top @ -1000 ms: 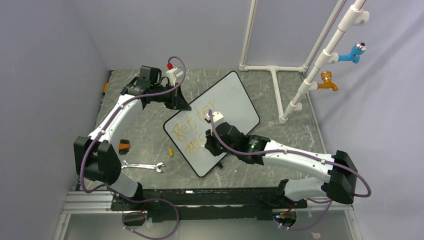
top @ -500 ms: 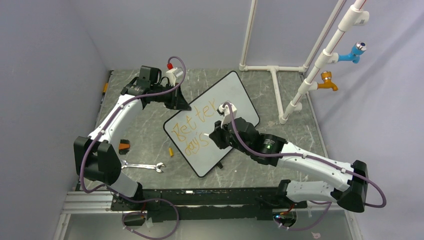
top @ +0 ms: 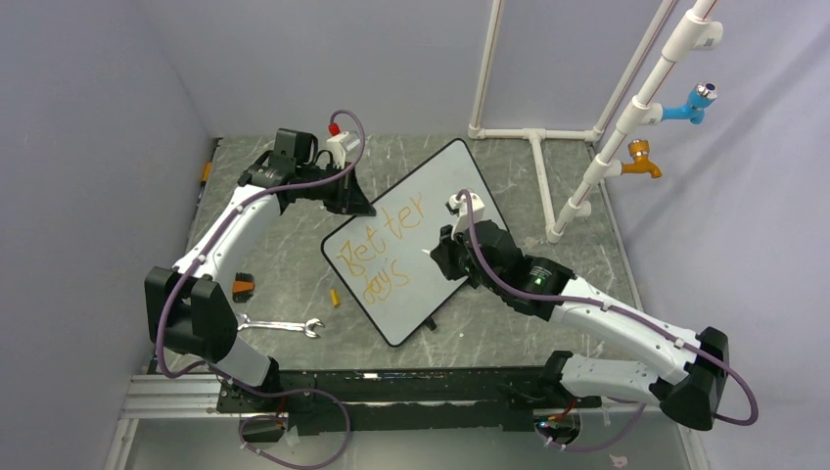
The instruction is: Write a sentence on the whiteboard
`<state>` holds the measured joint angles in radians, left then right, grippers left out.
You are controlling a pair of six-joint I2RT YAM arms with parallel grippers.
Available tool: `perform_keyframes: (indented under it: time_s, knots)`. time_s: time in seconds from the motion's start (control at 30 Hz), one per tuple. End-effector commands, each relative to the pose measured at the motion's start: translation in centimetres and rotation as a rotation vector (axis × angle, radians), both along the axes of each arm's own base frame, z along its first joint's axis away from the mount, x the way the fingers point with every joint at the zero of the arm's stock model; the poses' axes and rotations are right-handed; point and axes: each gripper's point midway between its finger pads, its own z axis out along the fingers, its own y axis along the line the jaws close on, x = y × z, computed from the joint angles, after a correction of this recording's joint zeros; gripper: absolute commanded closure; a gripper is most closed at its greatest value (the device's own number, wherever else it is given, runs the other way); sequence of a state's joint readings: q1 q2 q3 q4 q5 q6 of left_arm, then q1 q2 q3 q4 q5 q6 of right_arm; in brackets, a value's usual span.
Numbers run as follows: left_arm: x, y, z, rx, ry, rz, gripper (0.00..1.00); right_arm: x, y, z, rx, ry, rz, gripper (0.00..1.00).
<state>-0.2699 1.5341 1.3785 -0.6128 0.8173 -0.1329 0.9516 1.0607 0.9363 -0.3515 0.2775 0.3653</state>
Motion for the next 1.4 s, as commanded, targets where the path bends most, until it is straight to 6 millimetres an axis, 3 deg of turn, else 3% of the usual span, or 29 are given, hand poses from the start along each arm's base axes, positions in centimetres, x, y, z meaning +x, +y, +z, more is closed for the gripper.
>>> perform_keyframes:
  time_s: [0.0, 1.37]
  knots:
    - [1.3, -0.7, 1.7, -0.012, -0.133, -0.026, 1.0, 0.1, -0.9, 0.7, 0.012, -0.023, -0.003, 1.0]
    - [0.3, -2.3, 0.3, 0.047, -0.125, -0.069, 1.0, -1.3, -2.6, -0.2, 0.062, -0.016, -0.004, 1.0]
